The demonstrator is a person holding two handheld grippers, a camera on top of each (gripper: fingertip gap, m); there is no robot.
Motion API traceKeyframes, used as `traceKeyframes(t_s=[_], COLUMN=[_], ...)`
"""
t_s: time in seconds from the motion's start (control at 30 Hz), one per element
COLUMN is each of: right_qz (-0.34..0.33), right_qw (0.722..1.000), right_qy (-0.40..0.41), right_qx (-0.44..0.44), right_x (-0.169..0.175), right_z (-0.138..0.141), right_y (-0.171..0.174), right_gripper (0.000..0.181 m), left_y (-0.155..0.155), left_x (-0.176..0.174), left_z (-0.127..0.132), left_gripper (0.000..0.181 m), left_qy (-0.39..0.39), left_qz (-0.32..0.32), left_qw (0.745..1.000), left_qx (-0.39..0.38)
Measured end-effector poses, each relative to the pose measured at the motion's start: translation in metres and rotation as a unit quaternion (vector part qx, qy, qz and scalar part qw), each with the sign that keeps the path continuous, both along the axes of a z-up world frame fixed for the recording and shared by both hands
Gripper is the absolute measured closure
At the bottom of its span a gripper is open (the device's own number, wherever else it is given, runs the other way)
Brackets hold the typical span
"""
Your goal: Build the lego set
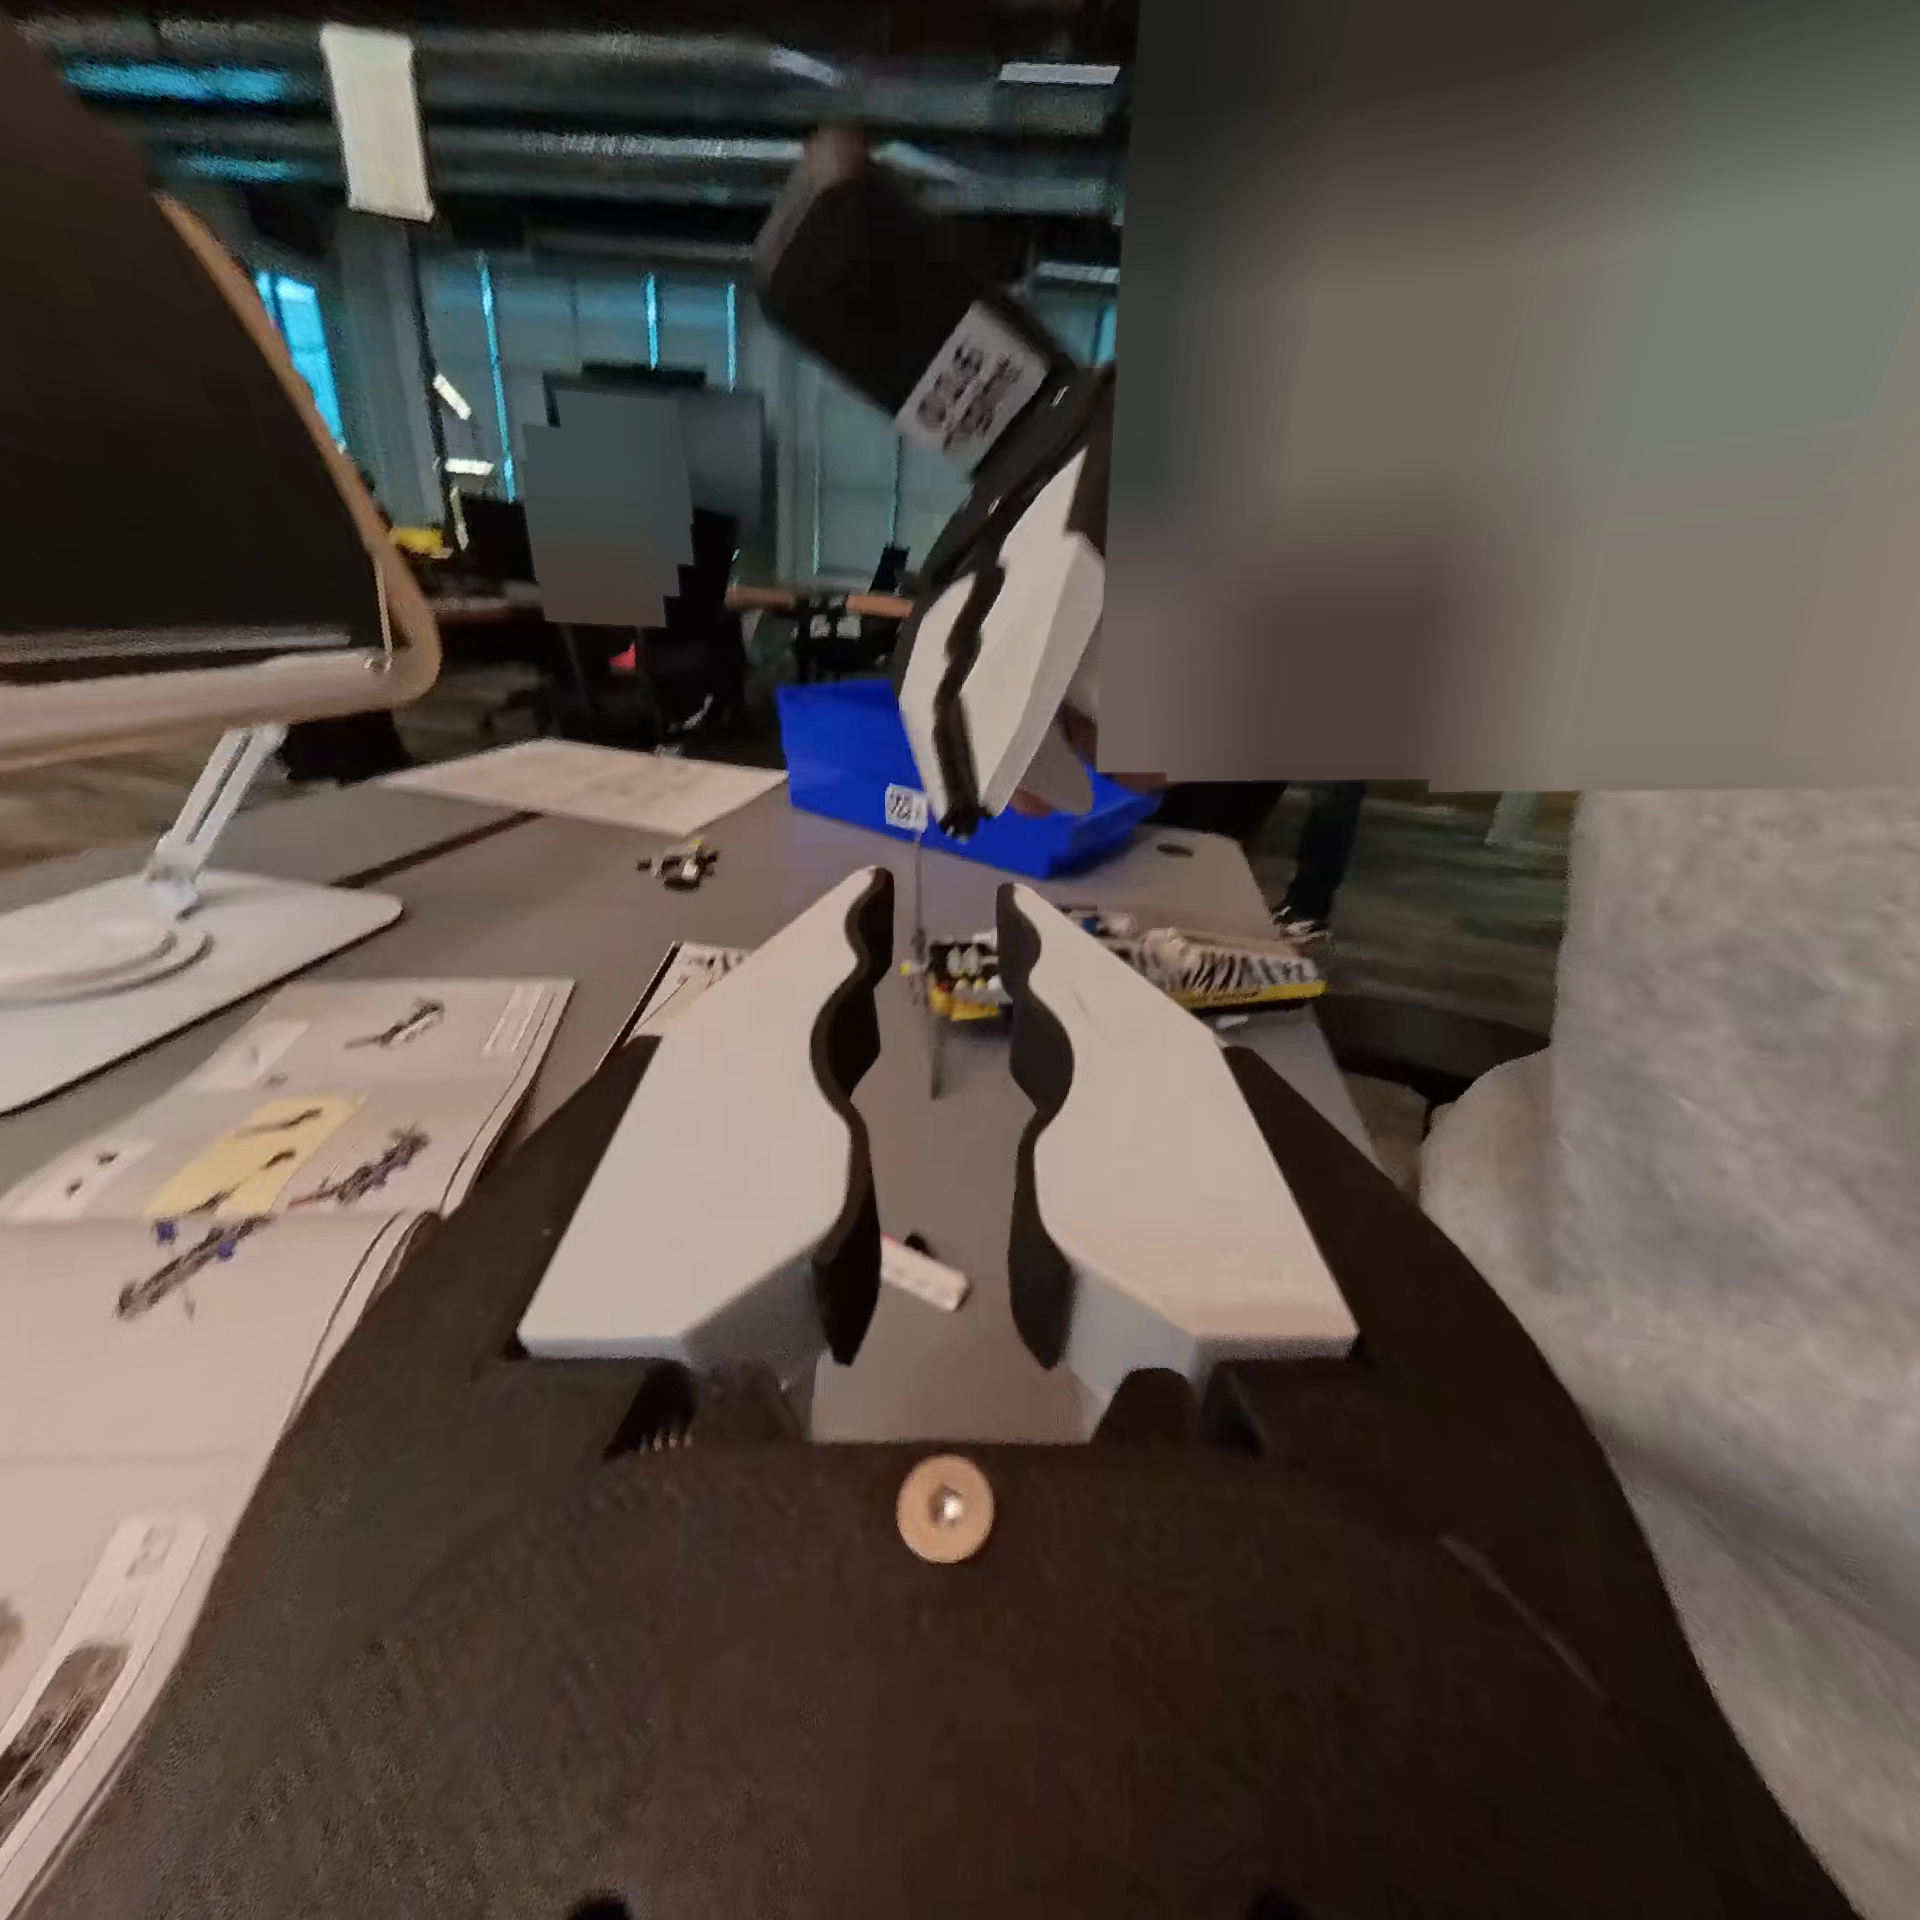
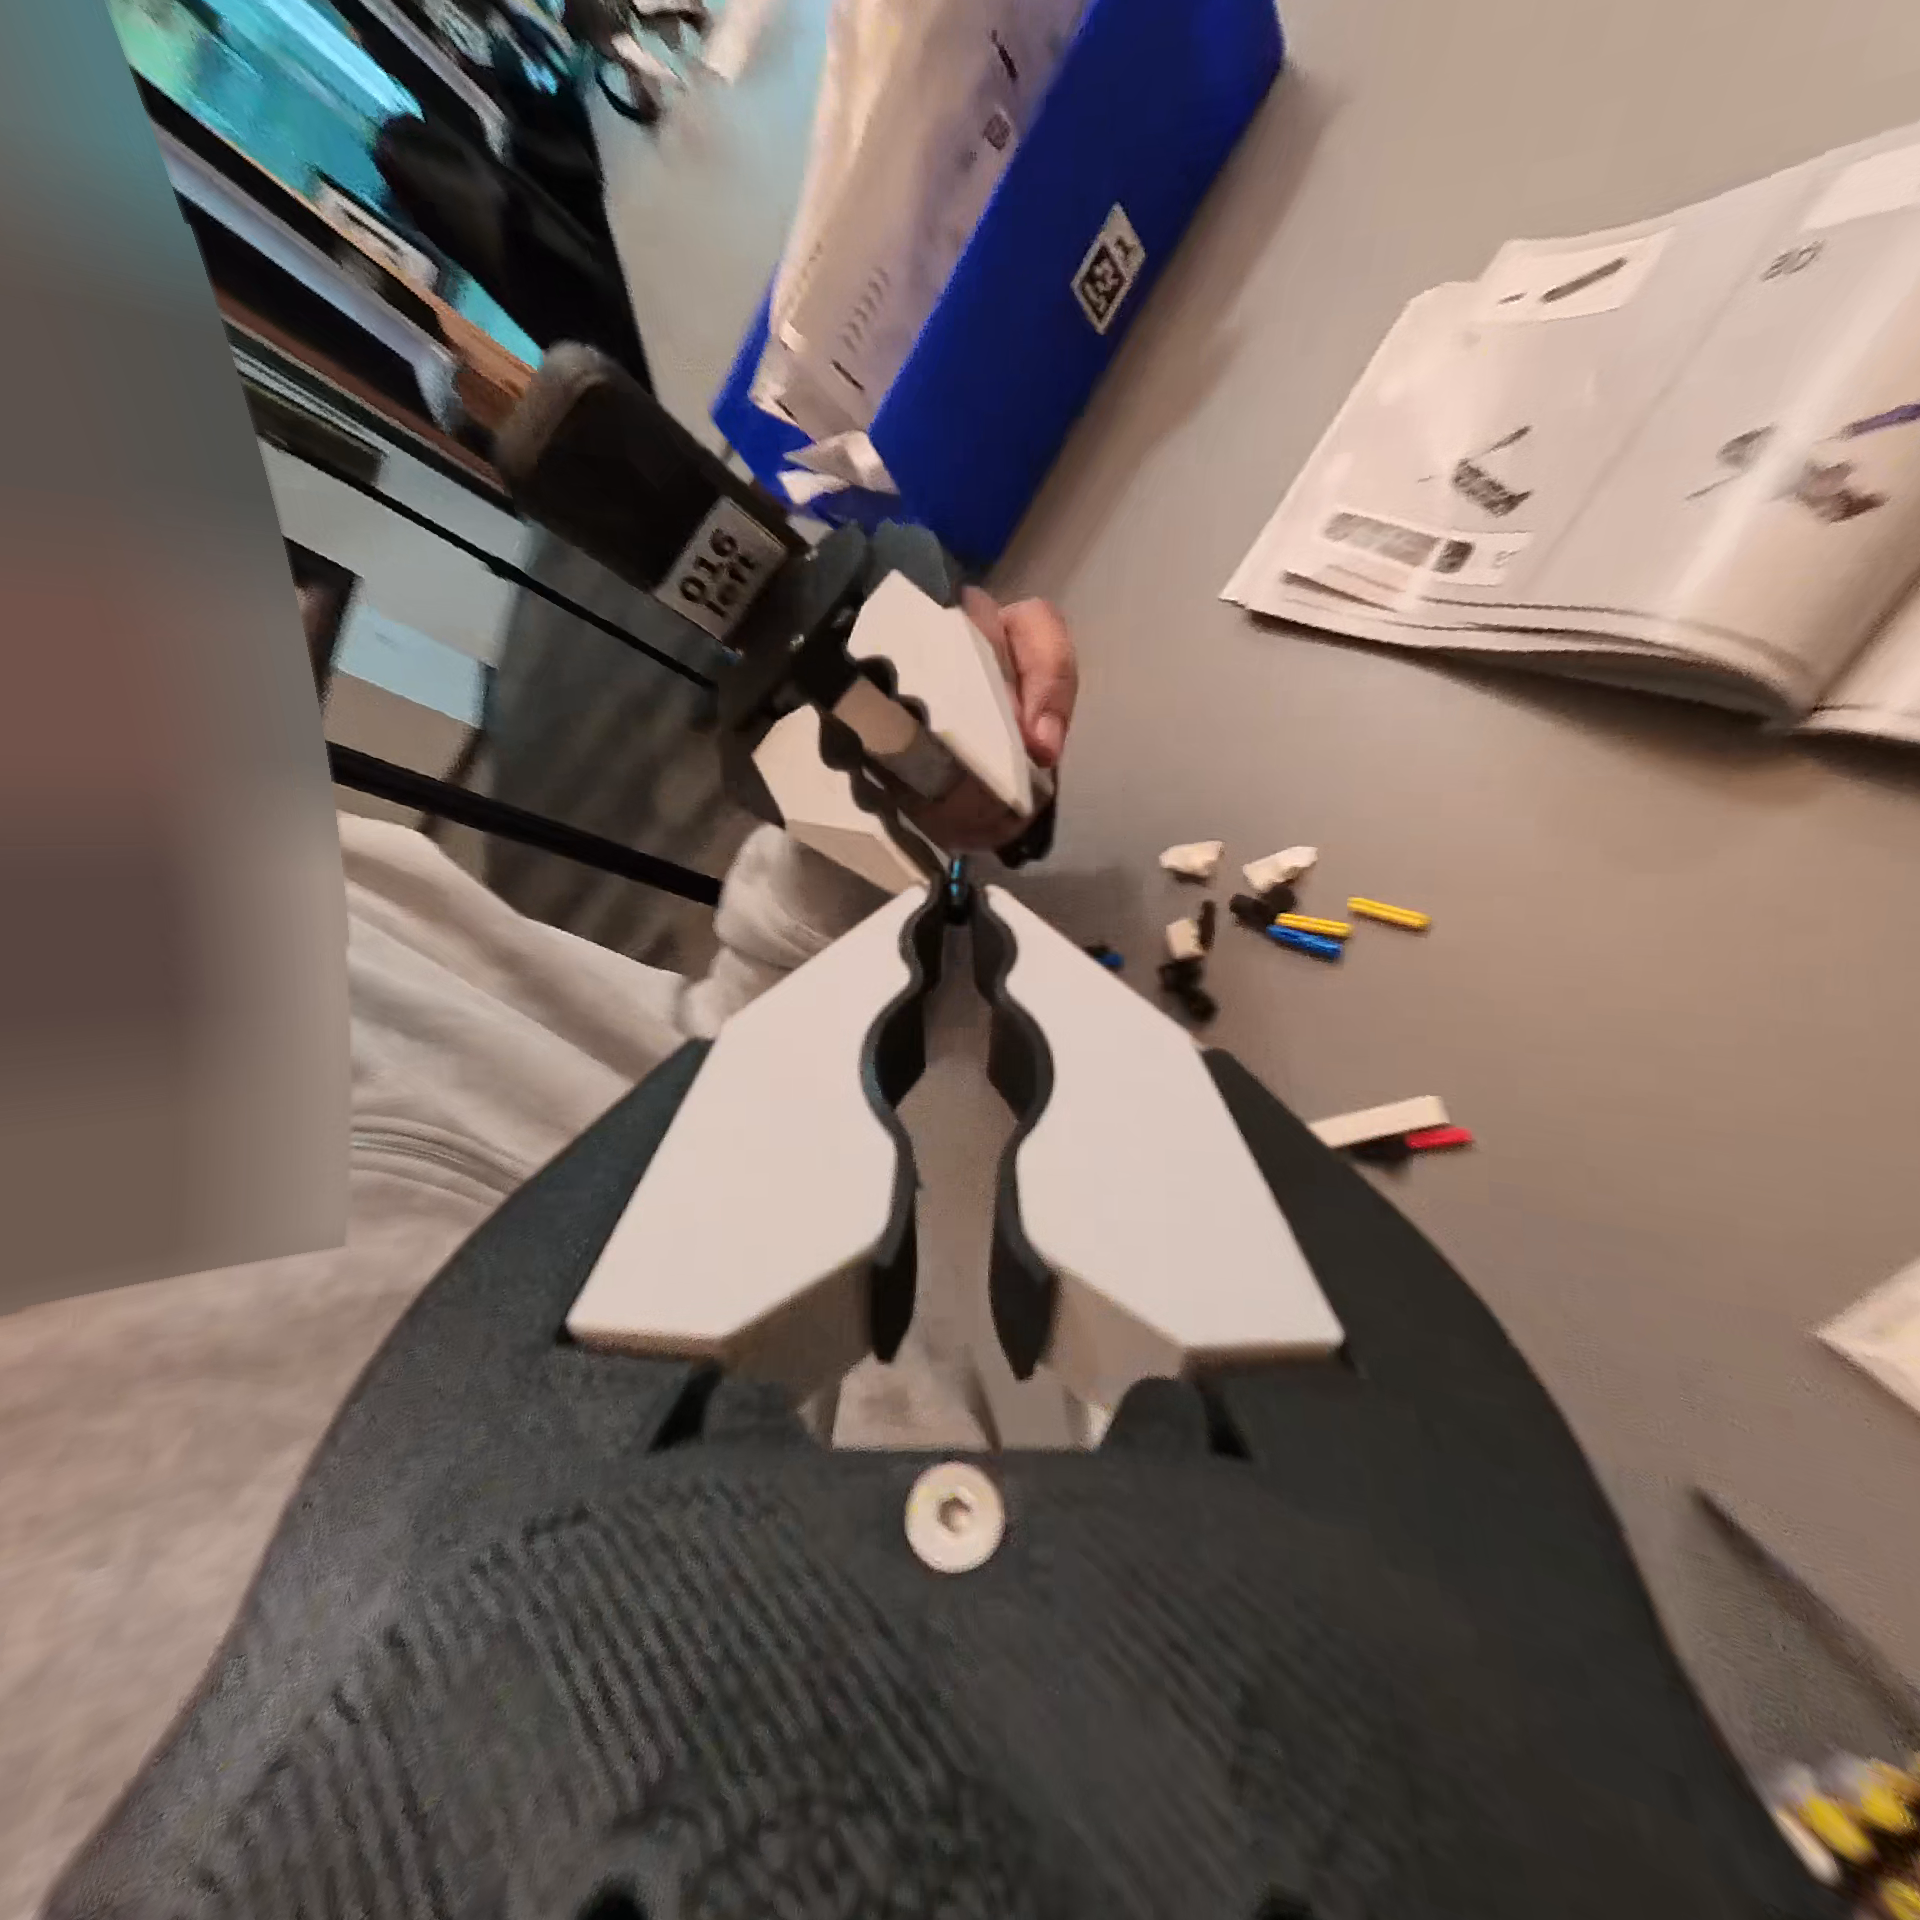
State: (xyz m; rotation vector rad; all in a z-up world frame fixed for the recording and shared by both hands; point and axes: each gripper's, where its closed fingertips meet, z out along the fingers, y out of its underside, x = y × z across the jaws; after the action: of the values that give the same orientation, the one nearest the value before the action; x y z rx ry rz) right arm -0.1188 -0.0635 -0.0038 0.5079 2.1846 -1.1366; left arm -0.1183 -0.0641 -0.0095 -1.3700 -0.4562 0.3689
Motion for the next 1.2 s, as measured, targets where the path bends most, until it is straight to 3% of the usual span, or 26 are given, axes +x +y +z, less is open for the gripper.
traceKeyframes(t_s=[0.03,0.27,0.47,1.2], right_qz=[-0.003,0.01,0.017,0.037], right_qw=[1.0,0.995,0.994,0.996], right_qy=[-0.022,-0.099,-0.103,-0.085], right_qx=[-0.007,-0.018,-0.02,-0.013], right_x=[0.002,0.016,0.02,0.026], right_z=[0.001,0.002,0.005,0.007], right_y=[0.0,-0.002,-0.005,-0.005], right_gripper=[0.179,0.179,0.179,0.179], left_y=[0.001,0.002,0.004,0.003], left_x=[0.002,0.007,0.015,0.026], left_z=[0.003,0.009,0.014,0.022], left_gripper=[0.165,0.166,0.18,0.181], left_qy=[0.006,0.021,0.031,0.042], left_qz=[-0.008,-0.013,-0.037,-0.064], left_qw=[1.0,1.0,0.998,0.996], left_qx=[0.009,0.017,0.028,0.055])
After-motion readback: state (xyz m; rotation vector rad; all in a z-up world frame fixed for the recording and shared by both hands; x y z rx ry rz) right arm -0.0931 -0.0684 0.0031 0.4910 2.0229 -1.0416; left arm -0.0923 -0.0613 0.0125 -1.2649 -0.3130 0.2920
